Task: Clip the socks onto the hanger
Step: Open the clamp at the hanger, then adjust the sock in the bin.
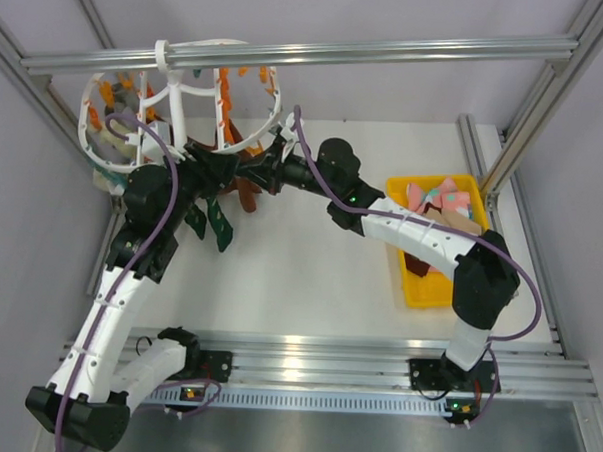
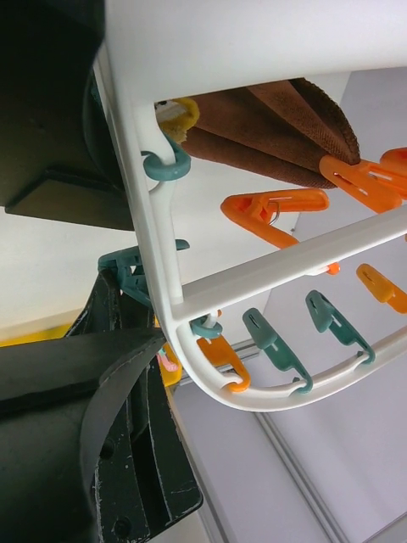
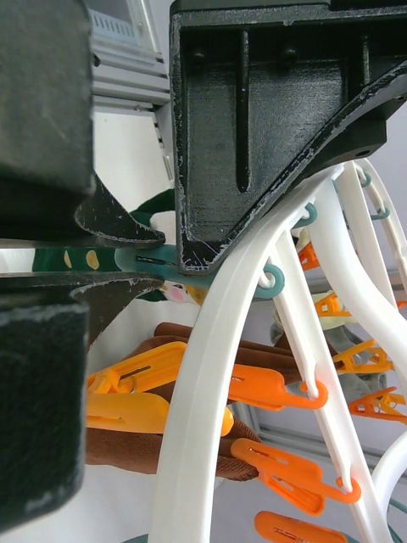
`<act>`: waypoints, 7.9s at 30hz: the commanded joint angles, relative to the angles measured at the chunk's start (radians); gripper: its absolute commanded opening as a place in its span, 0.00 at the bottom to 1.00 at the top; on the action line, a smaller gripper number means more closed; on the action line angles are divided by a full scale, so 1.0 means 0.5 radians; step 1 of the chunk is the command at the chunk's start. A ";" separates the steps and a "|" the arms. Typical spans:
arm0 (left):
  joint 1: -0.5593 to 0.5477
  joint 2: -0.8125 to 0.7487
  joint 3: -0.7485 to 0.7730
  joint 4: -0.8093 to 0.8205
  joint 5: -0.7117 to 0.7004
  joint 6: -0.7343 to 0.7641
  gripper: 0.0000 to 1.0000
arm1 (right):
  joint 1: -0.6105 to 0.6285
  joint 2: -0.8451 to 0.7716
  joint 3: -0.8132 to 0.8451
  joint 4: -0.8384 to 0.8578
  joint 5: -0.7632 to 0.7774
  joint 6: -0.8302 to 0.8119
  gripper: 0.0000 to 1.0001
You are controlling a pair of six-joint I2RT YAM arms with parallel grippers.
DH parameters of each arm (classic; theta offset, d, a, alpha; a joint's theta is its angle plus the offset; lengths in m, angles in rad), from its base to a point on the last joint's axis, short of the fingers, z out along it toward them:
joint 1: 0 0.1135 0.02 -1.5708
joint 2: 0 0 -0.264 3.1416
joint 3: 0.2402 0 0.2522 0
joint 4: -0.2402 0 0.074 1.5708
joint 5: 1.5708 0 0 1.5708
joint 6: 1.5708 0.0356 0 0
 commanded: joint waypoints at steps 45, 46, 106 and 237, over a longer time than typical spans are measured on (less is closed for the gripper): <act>0.028 0.049 0.000 0.562 -0.123 -0.009 0.00 | -0.024 0.088 0.311 -0.046 -0.217 -0.233 0.22; 0.031 0.048 0.000 0.544 -0.123 -0.003 0.00 | -0.027 0.078 0.295 -0.031 -0.227 -0.236 0.15; 0.227 -0.538 0.080 -0.328 -0.059 0.160 0.73 | 0.479 0.130 0.351 0.033 0.040 -0.423 0.00; 0.230 -0.393 -0.187 0.237 -0.074 -0.009 0.00 | -1.902 0.096 -0.748 -0.982 1.142 -0.214 0.59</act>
